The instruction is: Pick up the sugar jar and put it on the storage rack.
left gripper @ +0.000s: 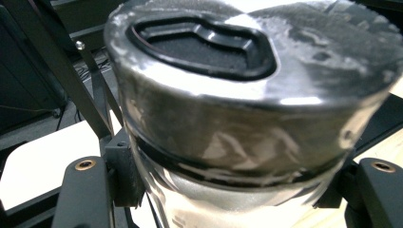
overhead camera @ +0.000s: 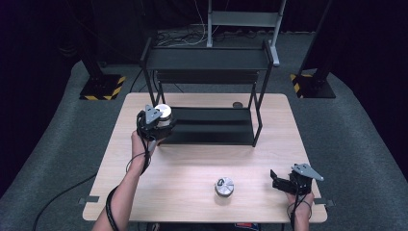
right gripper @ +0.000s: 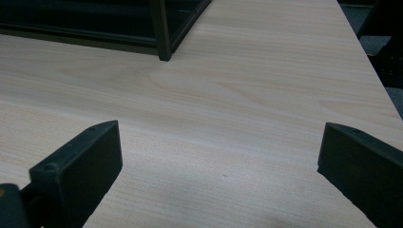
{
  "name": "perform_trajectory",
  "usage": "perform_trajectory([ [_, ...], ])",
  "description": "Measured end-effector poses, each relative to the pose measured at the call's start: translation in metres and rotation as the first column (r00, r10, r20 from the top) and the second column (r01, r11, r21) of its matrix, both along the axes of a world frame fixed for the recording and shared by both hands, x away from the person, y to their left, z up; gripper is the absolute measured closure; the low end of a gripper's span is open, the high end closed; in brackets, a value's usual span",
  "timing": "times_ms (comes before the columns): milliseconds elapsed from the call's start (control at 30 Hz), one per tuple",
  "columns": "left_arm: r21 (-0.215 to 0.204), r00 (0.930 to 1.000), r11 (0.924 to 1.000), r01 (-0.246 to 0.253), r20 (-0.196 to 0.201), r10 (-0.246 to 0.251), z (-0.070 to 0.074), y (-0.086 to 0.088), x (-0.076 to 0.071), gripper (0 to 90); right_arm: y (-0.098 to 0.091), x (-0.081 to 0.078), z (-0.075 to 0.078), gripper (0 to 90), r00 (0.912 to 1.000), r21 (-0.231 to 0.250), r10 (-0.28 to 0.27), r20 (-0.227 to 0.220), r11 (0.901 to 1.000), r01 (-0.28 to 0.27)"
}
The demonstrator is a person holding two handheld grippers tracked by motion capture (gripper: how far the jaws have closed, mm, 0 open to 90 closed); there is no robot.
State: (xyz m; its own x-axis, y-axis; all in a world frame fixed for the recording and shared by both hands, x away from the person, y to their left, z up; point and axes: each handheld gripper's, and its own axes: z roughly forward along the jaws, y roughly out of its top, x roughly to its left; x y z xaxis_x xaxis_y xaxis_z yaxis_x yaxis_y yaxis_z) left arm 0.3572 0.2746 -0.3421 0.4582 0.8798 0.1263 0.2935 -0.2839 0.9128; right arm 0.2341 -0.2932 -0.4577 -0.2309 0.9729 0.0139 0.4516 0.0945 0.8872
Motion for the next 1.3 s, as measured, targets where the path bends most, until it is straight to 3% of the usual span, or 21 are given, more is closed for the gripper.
perform_trajectory([
  [867, 0.027, 1.0, 0.9996, -0.005, 0.001, 0.005, 0.015, -0.008, 0.018, 30.4, 0.001, 0.001, 0.001, 0.0, 1.0, -0.007, 0.006, -0.007, 1.0, -0.006],
  [1300, 0.018, 0.9999, 0.9998, -0.012, 0.0, 0.012, 0.022, -0.009, 0.027, 30.4, 0.0, 0.001, 0.001, 0.0, 1.0, -0.005, 0.003, -0.007, 1.0, -0.003],
])
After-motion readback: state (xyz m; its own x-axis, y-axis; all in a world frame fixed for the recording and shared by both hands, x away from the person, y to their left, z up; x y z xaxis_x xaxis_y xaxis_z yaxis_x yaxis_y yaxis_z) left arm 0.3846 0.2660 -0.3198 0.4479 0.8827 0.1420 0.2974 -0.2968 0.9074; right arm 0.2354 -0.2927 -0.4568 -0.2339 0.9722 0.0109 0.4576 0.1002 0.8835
